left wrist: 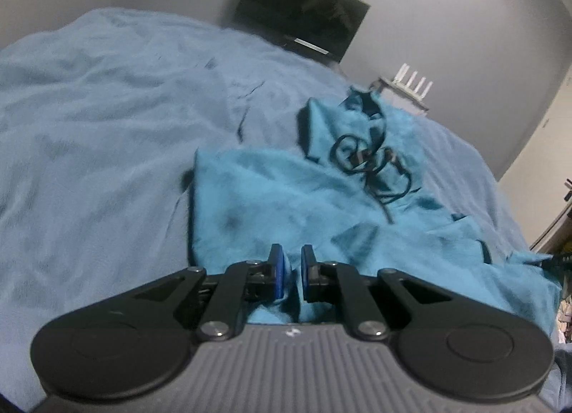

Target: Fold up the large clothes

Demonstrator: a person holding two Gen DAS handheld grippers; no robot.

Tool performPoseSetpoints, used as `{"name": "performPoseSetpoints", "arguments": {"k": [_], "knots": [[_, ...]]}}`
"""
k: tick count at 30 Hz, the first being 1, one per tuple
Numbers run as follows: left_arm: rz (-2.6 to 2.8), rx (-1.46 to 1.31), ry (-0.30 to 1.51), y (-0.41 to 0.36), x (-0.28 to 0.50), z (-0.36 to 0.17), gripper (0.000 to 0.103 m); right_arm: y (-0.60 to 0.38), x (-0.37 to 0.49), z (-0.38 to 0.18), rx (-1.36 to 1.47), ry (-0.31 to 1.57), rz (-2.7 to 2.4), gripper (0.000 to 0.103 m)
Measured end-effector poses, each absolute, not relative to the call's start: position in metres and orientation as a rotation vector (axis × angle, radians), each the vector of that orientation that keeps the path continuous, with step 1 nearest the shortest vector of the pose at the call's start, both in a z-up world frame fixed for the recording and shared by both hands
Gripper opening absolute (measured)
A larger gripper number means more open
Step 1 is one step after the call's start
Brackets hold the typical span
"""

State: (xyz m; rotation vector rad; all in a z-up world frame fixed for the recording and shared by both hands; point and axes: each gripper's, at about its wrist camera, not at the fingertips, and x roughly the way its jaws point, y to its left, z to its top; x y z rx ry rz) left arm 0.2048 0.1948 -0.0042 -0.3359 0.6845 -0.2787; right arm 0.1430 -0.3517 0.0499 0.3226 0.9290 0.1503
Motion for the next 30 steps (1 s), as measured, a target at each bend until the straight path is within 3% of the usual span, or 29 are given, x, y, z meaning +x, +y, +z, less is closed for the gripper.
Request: {"name": "performPoseSetpoints", "arguments": {"k": [5, 8, 10, 13, 16, 18, 20, 27, 28, 30], "knots": [[-0.273, -0.382, 0.548, 0.201, 0.201, 0.022, 0.000, -0.333, 0.128, 0.108, 0.166, 0.587, 0.175, 0.006], [-0.253, -0.372, 0.548, 0.200, 0.203, 0.022, 0.000, -0.318, 0.126, 0.113, 0.055, 0.375, 0.132, 0.006], [-0.215, -0.339, 0.595, 0.197, 0.207, 0.014, 0.000, -0.313, 0.142, 0.097, -0.008, 0.410, 0.052, 0.009], [-0.153, -0.338, 0.674, 0.201, 0.215, -0.001, 0.001, -0.318, 0.173, 0.053, 0.027, 0.611, -0.072, 0.013], [-0.139, -0.418, 0.740, 0.215, 0.221, -0.019, 0.024, -0.319, 0.183, 0.020, 0.046, 0.689, -0.123, 0.016], [-0.158, -0.477, 0.780, 0.223, 0.223, -0.028, 0.052, -0.318, 0.182, 0.012, 0.055, 0.679, -0.131, 0.017], [-0.200, -0.523, 0.808, 0.226, 0.223, -0.034, 0.058, -0.316, 0.181, 0.008, 0.079, 0.662, -0.136, 0.017], [-0.327, -0.506, 0.895, 0.217, 0.218, -0.035, 0.055, -0.323, 0.148, 0.000, 0.121, 0.623, -0.146, 0.017], [-0.345, -0.450, 0.884, 0.211, 0.214, -0.029, 0.050, -0.321, 0.145, -0.001, 0.121, 0.615, -0.148, 0.017], [-0.379, -0.366, 0.864, 0.200, 0.210, -0.021, 0.017, -0.319, 0.132, 0.002, 0.100, 0.592, -0.147, 0.017]]}}
